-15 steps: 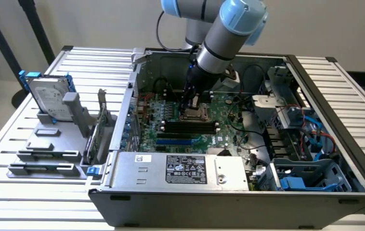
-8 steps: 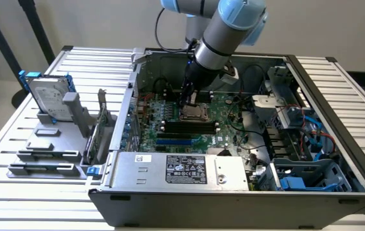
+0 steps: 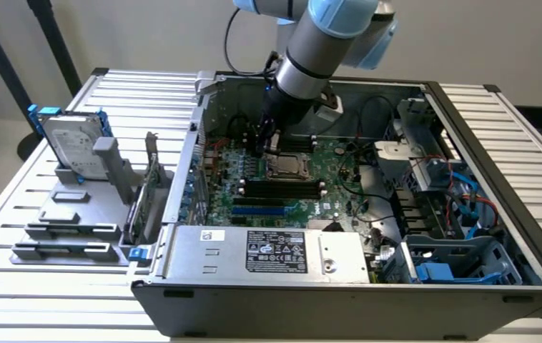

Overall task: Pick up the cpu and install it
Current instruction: 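Close the cpu cover, then install the first cpu locking lever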

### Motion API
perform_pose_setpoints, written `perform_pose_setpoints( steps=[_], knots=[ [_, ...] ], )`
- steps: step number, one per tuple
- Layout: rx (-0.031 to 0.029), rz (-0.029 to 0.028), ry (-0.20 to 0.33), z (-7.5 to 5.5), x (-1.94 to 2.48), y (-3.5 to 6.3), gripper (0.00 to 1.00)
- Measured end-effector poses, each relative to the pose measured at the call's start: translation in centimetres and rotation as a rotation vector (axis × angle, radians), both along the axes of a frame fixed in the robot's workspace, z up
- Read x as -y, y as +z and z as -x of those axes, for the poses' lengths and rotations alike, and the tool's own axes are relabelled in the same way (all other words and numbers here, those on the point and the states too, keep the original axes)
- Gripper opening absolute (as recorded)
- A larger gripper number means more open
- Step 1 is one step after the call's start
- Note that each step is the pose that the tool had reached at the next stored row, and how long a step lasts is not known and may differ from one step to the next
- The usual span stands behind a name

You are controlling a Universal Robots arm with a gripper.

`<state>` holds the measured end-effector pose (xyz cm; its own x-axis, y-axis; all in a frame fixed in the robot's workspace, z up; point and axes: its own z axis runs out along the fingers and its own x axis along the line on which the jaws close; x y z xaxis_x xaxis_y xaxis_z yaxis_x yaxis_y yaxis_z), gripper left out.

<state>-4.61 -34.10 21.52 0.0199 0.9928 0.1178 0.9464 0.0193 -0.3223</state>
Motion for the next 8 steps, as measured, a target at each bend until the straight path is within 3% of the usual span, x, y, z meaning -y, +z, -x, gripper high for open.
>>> perform_pose_setpoints(
  steps=[8],
  knots=[
    [0.0,0.0,0.0,0.03,0.01,0.06,0.11]
  ],
)
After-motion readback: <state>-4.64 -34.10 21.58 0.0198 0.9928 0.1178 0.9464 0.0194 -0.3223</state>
